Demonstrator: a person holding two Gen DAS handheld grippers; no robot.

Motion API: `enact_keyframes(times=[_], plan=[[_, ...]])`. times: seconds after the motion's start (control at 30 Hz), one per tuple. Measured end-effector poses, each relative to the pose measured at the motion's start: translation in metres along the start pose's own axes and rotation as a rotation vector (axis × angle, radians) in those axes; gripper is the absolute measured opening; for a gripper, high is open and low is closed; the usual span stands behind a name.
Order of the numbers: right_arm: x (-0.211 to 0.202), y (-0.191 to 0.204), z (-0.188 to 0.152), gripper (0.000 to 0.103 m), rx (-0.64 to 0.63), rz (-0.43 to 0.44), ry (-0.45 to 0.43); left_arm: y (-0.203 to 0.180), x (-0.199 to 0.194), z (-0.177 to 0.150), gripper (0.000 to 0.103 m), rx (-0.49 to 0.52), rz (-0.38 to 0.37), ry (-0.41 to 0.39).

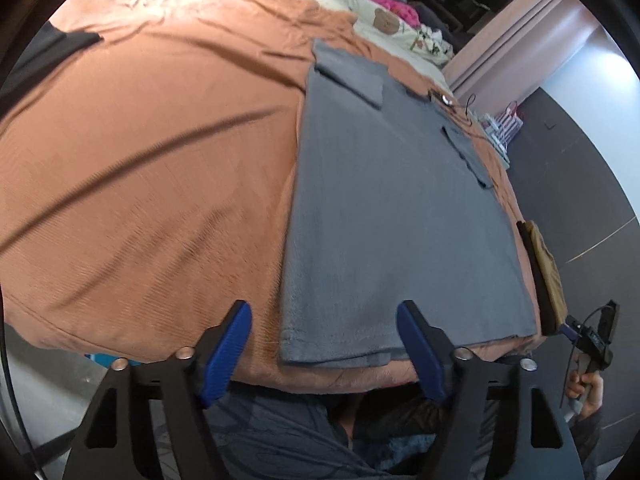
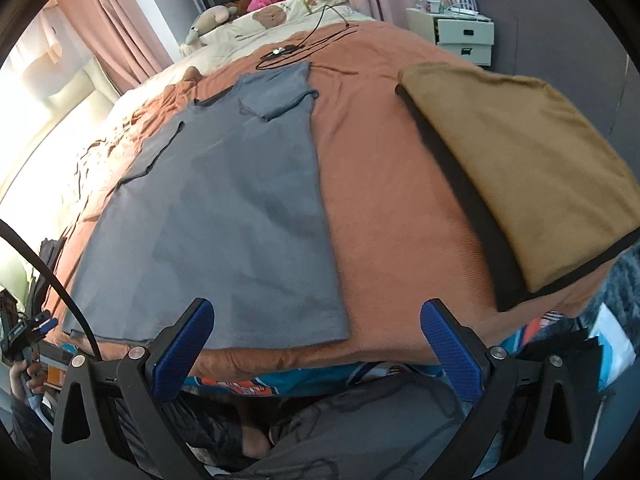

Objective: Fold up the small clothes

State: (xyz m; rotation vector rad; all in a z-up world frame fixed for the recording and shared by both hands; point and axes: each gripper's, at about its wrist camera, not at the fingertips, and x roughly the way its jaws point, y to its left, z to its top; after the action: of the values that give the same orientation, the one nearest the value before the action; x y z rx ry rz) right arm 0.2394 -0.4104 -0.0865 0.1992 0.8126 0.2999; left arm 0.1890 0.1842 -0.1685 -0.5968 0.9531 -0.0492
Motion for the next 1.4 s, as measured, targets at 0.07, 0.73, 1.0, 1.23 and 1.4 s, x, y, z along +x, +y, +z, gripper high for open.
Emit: enact_keyframes(times=[0.07, 0.73, 1.0, 1.23, 1.4], plan=[[0.009, -0.005, 0.001, 0.103, 0.012, -0.002, 0.013, 0.001, 0.006, -0.001, 0.068, -0.008, 0.006, 0.023], [0.054, -0.042, -0.016, 0.093, 0.168, 0.134, 0.061, 0.03, 0.013, -0.014, 0.037, -0.318, -0.095, 0.08], [0.056, -0.054, -0.029, 0.085, 0.297, 0.177, 0.064, 0.037, -0.002, -0.012, 0.007, -0.351, -0.081, 0.036], [0.053, -0.07, -0.044, 0.077, 0.412, 0.234, 0.039, 0.031, -0.014, -0.007, 0.006, -0.324, -0.099, 0.003], [0.059, -0.072, -0.058, 0.063, 0.46, 0.35, 0.064, 0.035, -0.013, -0.009, 0.006, -0.336, -0.109, 0.007]])
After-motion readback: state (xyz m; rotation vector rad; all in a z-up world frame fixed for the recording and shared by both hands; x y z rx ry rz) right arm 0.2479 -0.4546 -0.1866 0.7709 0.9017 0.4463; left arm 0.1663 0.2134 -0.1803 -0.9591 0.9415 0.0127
